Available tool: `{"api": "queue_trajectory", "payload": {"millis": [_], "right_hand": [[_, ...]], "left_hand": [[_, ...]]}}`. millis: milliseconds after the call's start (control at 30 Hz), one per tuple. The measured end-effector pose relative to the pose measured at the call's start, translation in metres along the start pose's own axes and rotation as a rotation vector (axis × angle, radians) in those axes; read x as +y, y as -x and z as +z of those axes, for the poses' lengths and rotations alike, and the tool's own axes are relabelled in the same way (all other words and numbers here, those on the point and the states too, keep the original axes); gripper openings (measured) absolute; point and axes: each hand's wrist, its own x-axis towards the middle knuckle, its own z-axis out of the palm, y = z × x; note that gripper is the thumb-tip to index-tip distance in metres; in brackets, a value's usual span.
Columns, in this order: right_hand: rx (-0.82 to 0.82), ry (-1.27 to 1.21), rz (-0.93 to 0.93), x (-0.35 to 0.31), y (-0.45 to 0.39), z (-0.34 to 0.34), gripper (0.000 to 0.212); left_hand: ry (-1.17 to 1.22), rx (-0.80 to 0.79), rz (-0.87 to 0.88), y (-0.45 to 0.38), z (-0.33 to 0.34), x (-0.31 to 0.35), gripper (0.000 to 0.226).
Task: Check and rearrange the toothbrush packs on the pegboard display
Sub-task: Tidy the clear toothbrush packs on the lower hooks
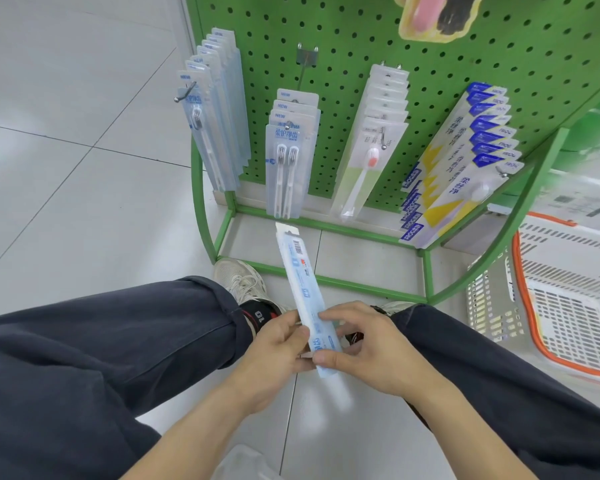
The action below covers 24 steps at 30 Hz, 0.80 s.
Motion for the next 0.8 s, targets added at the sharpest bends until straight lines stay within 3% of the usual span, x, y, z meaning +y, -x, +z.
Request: {"api": "queue_trajectory", "payload": {"millis": [167, 233, 433, 633, 800], "right_hand": [[0.078, -0.127, 0.081, 0.000, -0.005, -0.002, 0.108], [0.119, -0.213, 0.094, -0.002, -0.004, 0.000, 0.111], [0.357, -0.404, 0.132, 0.006, -0.011, -0.006, 0.057], [0.505, -0.423, 0.170, 0.017, -0.014, -0.023, 0.040], [0.526, -0.442, 0.207, 0.021, -0.015, -0.038, 0.031]], "left_hand": [[-0.048, 0.050, -0.077, -0.001, 0.002, -0.001, 0.041], [-0.079, 0.049, -0.102, -0.001, 0.002, -0.001, 0.035], [-0.273, -0.078, -0.146, 0.000, -0.001, -0.008, 0.028], [-0.661, -0.133, -0.112, -0.002, -0.005, -0.014, 0.022], [-0.760, -0.144, -0.144, -0.005, -0.010, -0.016, 0.021]]}}
